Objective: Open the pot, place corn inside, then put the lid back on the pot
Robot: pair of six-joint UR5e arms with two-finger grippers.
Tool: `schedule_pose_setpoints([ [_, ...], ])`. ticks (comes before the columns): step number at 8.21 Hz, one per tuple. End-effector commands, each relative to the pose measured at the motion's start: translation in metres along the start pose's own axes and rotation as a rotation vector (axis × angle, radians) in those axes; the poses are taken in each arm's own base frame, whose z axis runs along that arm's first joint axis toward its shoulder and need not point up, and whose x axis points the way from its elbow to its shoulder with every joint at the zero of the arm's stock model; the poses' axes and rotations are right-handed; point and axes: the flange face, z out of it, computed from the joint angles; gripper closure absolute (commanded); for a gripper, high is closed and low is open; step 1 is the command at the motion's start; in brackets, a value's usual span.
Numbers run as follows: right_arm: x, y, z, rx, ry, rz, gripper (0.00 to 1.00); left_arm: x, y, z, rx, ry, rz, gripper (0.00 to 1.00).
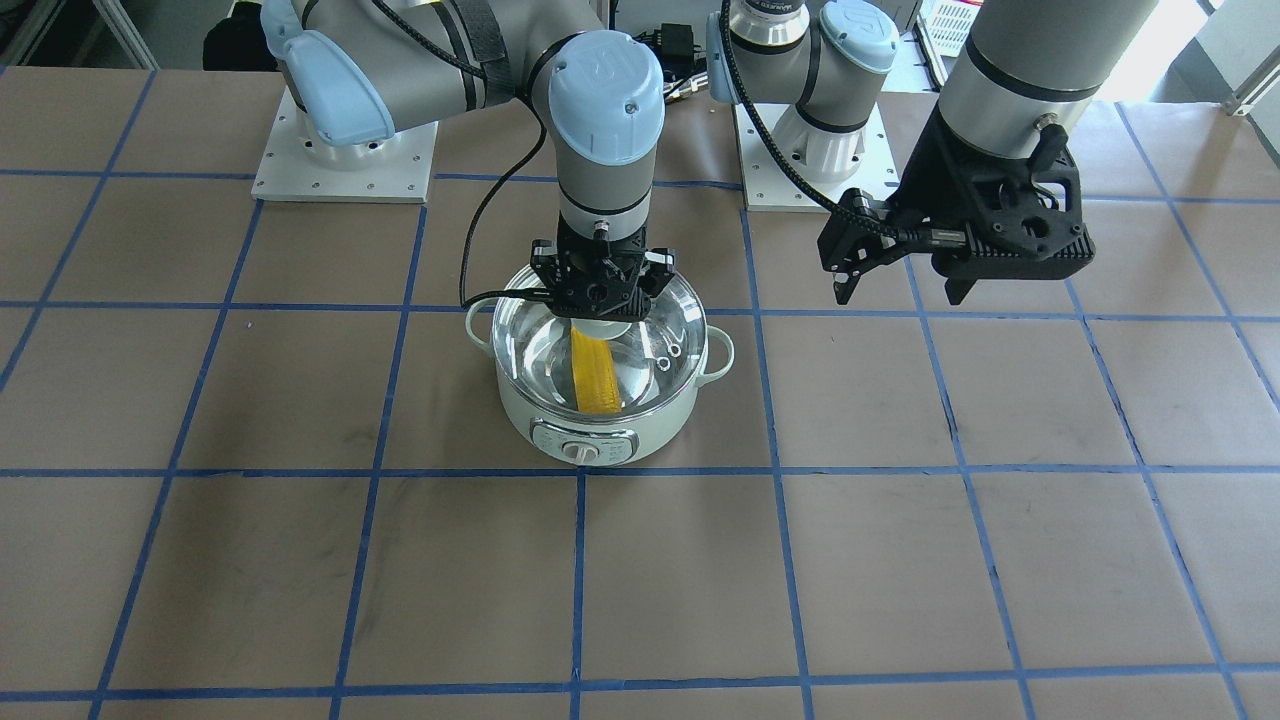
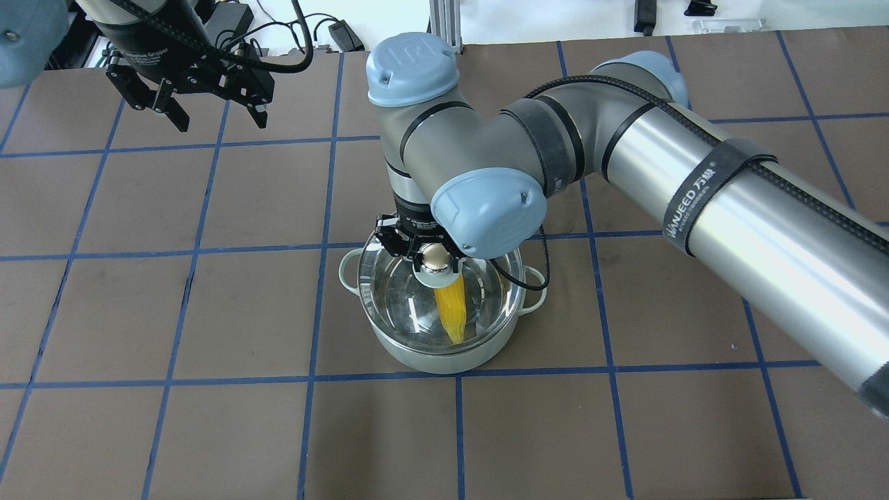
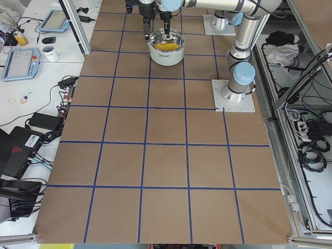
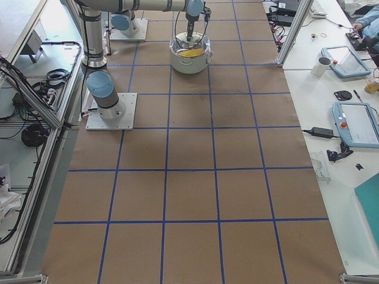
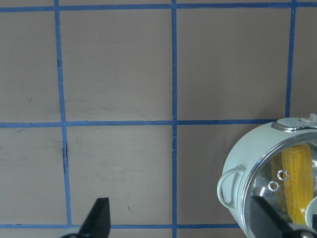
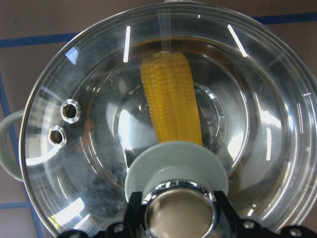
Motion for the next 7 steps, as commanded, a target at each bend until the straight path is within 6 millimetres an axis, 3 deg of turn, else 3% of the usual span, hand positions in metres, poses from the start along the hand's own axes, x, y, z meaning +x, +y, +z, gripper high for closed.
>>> schedule_pose_setpoints([
  [1, 0.0, 0.0, 0.0, 0.0, 0.0, 0.003, 0.76, 0.0002, -0.0004, 0.0006, 0.0, 0.0, 0.0, 0.0],
  [2, 0.0, 0.0, 0.0, 0.0, 0.0, 0.003, 0.66, -0.0007, -0.0002, -0.0009, 0.004, 0.0, 0.0, 0.0],
  [3, 0.0001, 0.0001, 0.0001, -0.001, 0.001, 0.004, 0.49, 0.0001, 0.0014, -0.0016, 0.002, 0.0, 0.002, 0.0],
  [4, 0.0001, 0.0001, 0.0001, -0.001, 0.001, 0.006, 0.4, -0.0006, 0.0017, -0.0011, -0.003, 0.0, 0.0, 0.0],
  [7, 0.0001, 0.0001, 0.0001, -0.001, 0.001, 0.003, 0.28, 0.0003, 0.0036, -0.0034, 0.0, 0.002, 0.003, 0.0],
])
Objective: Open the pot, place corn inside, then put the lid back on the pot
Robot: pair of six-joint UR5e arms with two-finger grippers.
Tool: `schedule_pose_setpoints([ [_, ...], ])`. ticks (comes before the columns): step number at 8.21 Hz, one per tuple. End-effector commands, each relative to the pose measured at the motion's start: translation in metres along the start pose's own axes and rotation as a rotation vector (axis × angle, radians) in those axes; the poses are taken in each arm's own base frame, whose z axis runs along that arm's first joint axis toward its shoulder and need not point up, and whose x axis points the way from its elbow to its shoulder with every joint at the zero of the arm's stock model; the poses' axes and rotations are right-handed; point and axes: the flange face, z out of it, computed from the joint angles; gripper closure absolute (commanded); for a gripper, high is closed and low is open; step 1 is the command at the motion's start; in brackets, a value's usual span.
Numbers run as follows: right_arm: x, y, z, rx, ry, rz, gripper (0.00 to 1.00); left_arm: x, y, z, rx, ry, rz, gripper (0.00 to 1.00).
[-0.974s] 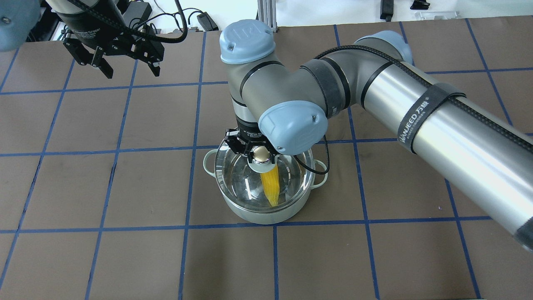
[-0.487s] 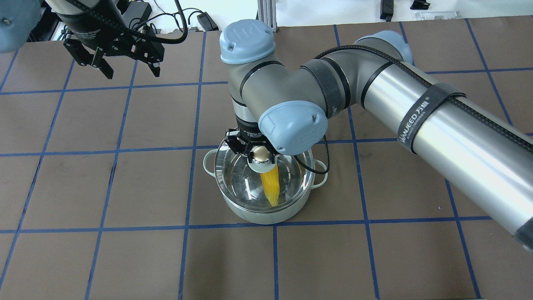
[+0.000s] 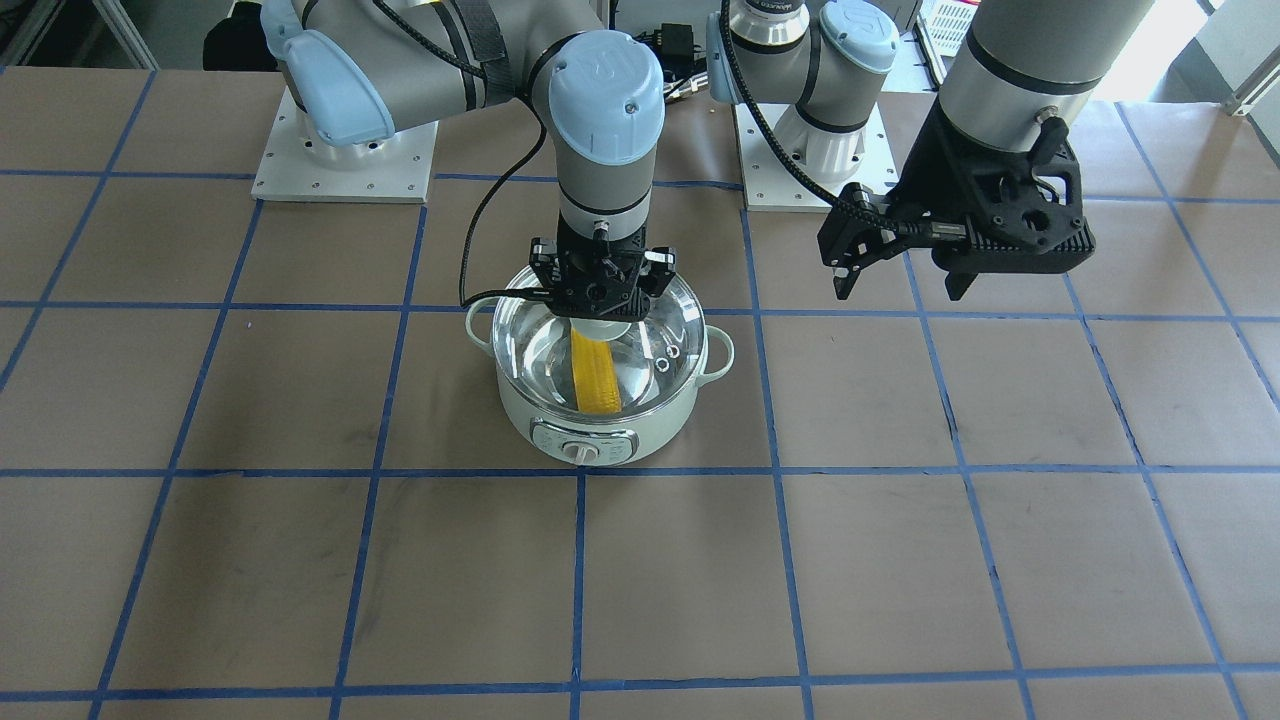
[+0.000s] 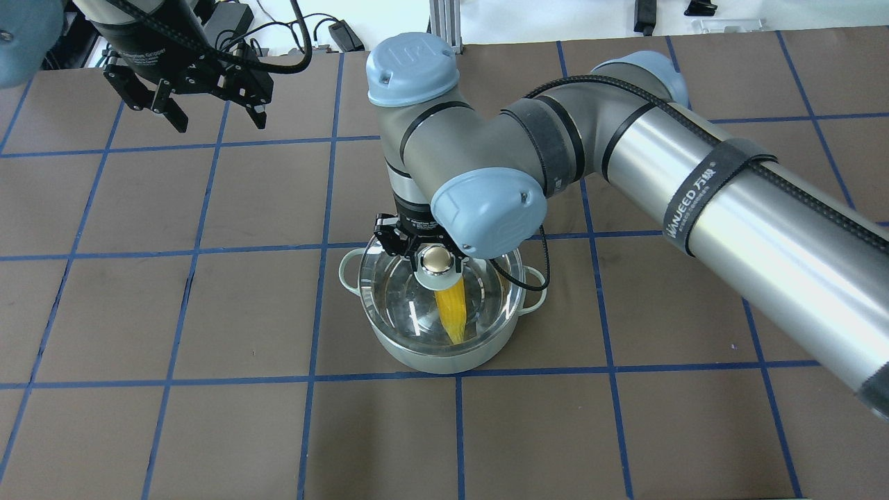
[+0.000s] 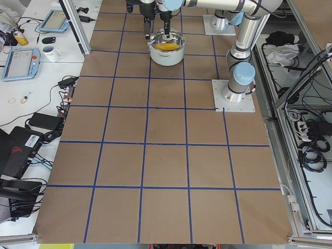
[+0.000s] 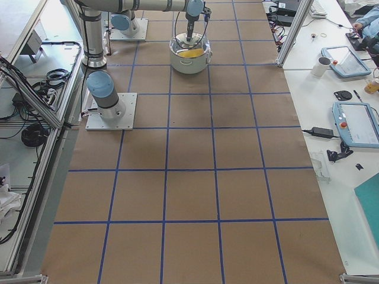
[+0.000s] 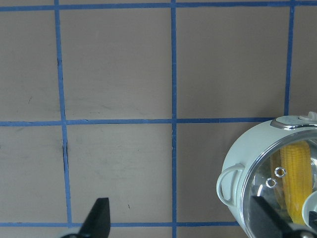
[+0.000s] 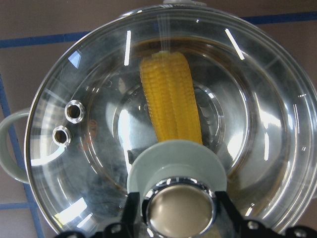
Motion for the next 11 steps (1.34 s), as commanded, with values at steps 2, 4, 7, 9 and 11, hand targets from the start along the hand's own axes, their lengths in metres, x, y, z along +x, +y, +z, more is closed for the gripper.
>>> schedule_pose_setpoints([
  [2, 0.002, 0.001, -0.004, 0.009, 0.01, -0.01, 0.26, 0.0, 0.0, -0.002, 0.004, 0.0, 0.0, 0.0],
  [4, 0.019, 0.009, -0.042, 0.083, 0.002, -0.003, 0.18, 0.002, 0.001, -0.002, 0.002, 0.002, 0.003, 0.0],
  [7, 0.109, 0.006, -0.125, 0.186, -0.019, -0.053, 0.0, 0.002, 0.001, 0.0, -0.002, -0.001, -0.002, 0.0],
  [9, 0.204, 0.005, -0.16, 0.144, 0.008, -0.095, 0.0, 0.002, 0.001, -0.001, 0.001, -0.001, -0.002, 0.0],
  [11, 0.264, -0.011, -0.183, 0.176, -0.01, -0.006, 0.0, 0.003, 0.002, -0.002, 0.002, -0.001, 0.001, 0.0],
])
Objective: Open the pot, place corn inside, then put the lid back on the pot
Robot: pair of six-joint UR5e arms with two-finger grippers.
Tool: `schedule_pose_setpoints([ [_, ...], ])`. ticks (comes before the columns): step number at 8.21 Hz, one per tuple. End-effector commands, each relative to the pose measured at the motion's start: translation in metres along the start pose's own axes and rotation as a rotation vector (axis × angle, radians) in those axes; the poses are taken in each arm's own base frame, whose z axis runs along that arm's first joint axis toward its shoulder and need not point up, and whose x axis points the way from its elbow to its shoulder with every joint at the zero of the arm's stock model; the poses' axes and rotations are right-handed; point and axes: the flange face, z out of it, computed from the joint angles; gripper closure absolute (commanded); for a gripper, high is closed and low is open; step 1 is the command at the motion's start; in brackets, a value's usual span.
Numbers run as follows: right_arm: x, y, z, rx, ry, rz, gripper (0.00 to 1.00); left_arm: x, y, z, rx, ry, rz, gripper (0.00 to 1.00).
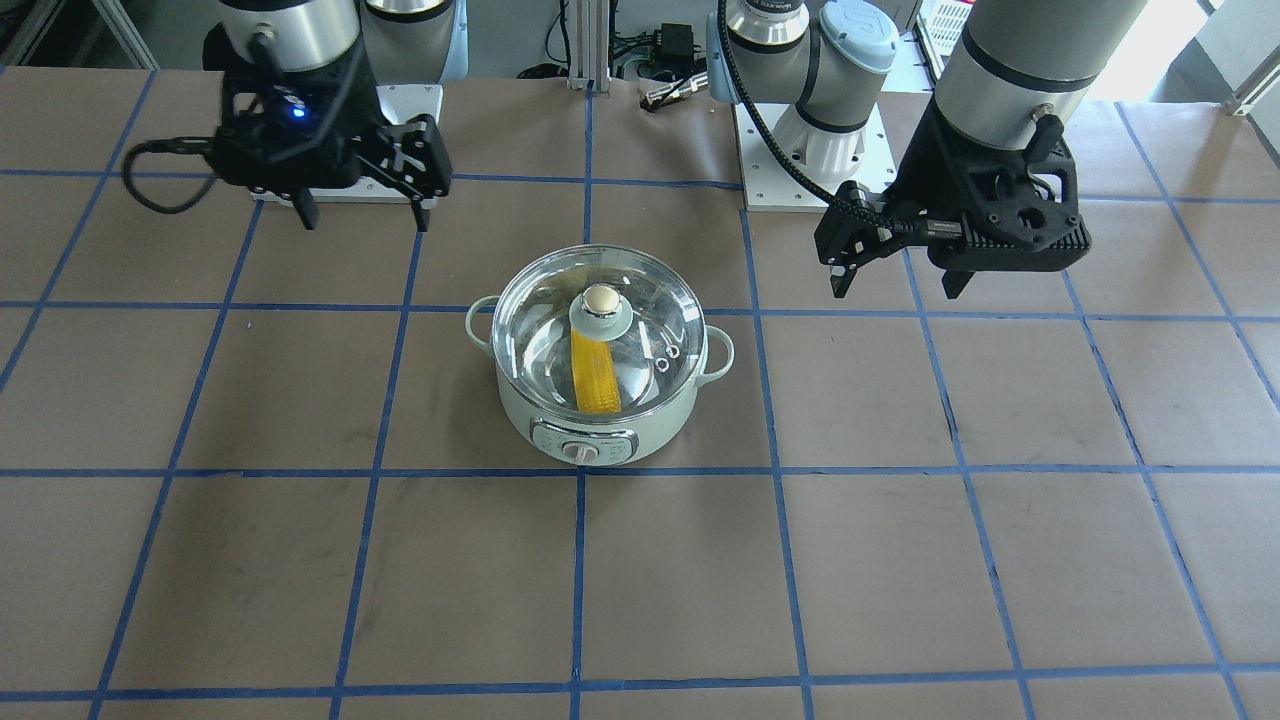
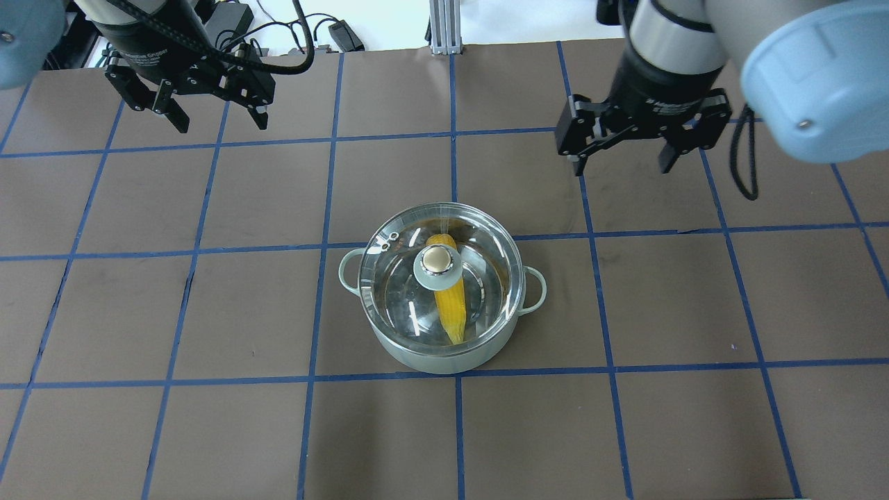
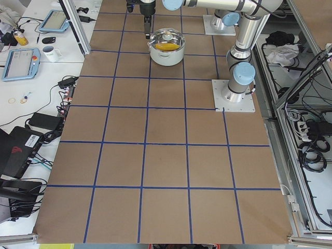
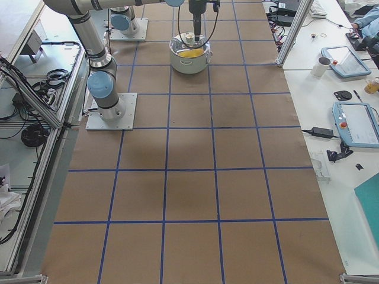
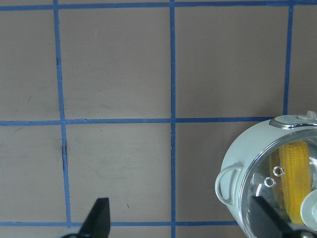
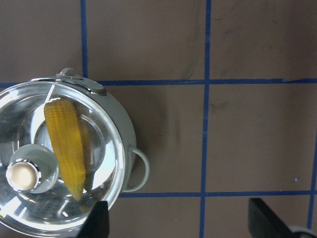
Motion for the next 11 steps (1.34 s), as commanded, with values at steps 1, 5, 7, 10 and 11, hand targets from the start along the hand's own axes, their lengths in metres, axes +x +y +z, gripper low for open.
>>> schedule_pose_setpoints([
  [1, 0.0623, -0.0072, -0.0232, 0.011, 0.003, 0.035, 0.0, 0.0007, 0.0017, -0.0009, 0.0, 0.0, 0.001, 0.0],
  [5, 0.0574, -0.0077, -0.0261, 0.003, -0.011, 0.028, 0.0, 0.0008, 0.0036, 0.0027, -0.008, 0.0, 0.003, 0.0],
  [7, 0.0568, -0.0069, -0.0263, -0.008, -0.01, 0.022, 0.0, 0.0008, 0.0039, 0.0048, -0.011, 0.0, 0.004, 0.0],
  [10, 0.0568, -0.0065, -0.0259, -0.012, -0.01, 0.021, 0.0, 0.001, 0.0038, 0.0041, -0.01, 0.002, 0.004, 0.0],
  [11, 0.0575, -0.0053, -0.0245, -0.026, -0.009, 0.021, 0.0, 0.001, 0.0048, 0.0025, -0.007, 0.002, 0.004, 0.0],
])
